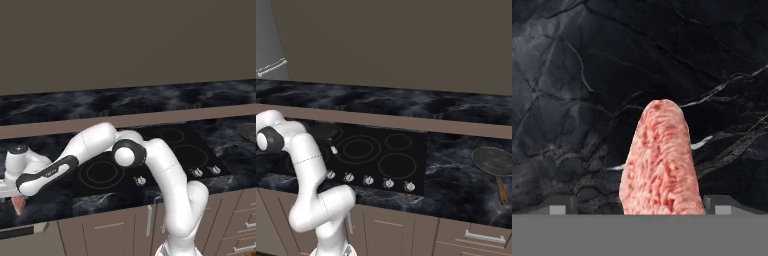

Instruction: Place both pans onto different burners. Then place the lemon and the steak on different pans.

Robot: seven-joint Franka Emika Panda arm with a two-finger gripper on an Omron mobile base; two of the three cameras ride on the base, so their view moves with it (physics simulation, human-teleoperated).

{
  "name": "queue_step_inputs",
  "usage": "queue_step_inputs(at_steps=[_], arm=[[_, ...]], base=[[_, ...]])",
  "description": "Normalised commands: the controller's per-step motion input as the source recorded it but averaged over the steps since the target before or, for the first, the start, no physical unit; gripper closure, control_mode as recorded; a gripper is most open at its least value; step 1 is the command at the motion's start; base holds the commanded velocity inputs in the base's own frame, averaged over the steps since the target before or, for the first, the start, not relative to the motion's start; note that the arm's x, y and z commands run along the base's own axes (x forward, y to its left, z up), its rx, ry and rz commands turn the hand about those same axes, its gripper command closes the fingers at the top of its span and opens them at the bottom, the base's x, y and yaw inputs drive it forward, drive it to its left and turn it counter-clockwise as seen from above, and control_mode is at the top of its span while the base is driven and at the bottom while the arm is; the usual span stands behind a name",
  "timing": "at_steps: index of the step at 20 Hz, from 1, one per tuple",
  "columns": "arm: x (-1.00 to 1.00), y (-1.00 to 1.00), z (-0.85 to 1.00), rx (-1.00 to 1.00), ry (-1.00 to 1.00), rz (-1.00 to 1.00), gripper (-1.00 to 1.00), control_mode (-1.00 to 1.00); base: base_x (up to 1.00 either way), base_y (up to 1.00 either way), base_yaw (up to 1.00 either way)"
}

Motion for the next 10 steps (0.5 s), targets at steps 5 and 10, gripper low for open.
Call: queue_step_inputs(at_steps=[5,10], arm=[[-0.74,0.0,-0.11,-0.1,0.0,0.0,-1.0,-1.0],[-0.28,0.0,-0.18,-0.14,0.0,0.0,1.0,-1.0]], base=[[0.0,0.0,0.0],[0.0,0.0,0.0]])
